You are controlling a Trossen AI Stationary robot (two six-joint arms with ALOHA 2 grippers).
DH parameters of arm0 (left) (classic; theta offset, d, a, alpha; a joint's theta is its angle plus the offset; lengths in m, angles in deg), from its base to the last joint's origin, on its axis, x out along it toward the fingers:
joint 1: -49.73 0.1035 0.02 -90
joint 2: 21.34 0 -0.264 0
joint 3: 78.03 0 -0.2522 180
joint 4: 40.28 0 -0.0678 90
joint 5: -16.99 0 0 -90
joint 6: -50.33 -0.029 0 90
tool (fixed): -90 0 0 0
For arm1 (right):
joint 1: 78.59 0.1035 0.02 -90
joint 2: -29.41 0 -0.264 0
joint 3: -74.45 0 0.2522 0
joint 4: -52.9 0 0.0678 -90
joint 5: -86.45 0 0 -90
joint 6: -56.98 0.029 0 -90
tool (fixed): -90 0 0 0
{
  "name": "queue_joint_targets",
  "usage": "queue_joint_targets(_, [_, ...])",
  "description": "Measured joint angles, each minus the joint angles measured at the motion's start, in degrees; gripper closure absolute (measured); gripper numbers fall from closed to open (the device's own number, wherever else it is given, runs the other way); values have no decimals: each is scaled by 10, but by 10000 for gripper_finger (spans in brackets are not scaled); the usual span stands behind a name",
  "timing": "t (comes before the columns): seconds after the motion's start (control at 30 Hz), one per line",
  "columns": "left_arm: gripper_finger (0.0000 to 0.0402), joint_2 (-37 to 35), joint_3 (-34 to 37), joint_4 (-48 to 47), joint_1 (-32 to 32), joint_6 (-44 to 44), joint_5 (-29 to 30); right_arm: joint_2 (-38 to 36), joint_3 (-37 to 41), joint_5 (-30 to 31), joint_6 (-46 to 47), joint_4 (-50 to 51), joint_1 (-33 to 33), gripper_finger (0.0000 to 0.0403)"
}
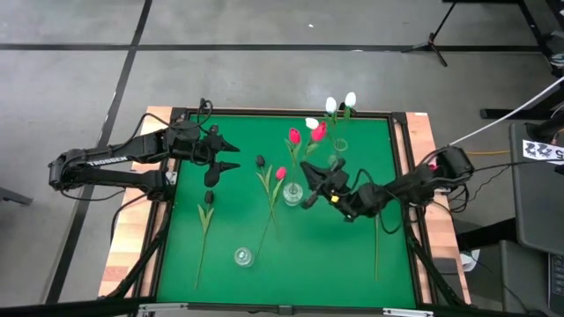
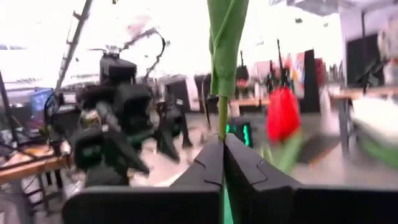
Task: Sort flowers into vase by color
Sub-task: Put the top right red tulip into the middle transparent flower vase
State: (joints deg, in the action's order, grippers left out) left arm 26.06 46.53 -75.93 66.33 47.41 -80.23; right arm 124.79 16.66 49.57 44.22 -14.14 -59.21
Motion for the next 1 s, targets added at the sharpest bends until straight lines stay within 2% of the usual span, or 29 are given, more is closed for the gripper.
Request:
queue_joint_targets(0.3, [163,0,0,-2,0,5,0,29,-15,-2,-29,2,-2,401])
queue_joint_targets(0.53, [163,0,0,-2,0,9,0,34,5,69,-32,10,23,401])
queue_joint_targets(0.6, [163,0,0,-2,0,10,0,34,9,73,-34,9,24,401])
queue_joint_targets(0.83, [163,0,0,-2,0,10,3,34,9,-2,-17,9,-6,401])
queue_joint_targets(1.0, [163,0,0,-2,0,15,9,45,10,-7,0,13,-15,401])
